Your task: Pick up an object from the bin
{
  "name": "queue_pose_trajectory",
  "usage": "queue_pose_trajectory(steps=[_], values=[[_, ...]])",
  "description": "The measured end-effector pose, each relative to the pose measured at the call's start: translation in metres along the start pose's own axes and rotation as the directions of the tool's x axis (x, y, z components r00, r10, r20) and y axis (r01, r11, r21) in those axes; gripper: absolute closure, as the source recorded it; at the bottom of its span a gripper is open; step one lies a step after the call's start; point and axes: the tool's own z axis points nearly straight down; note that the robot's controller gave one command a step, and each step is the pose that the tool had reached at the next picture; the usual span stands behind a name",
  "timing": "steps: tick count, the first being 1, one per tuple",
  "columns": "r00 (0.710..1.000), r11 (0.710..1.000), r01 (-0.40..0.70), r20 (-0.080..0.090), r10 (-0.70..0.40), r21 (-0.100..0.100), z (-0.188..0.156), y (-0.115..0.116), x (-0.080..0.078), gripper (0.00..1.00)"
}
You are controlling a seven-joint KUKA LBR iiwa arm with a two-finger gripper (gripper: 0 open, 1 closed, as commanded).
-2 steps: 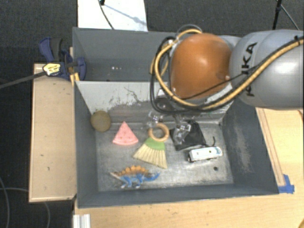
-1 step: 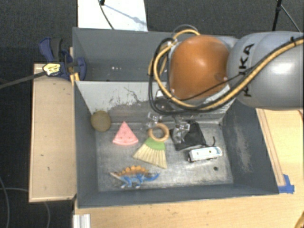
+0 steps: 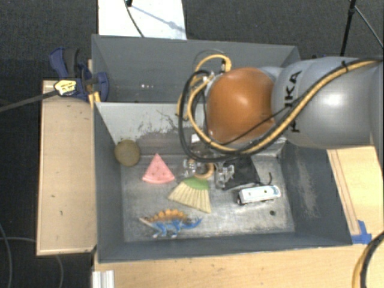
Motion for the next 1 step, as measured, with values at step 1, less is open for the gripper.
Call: queue_pose_trajectory(steps=[1], values=[[0.892,0.892,0.452,0.001,-0.452,-0.004,0.0377,0.0006,-0.0074,1.0]])
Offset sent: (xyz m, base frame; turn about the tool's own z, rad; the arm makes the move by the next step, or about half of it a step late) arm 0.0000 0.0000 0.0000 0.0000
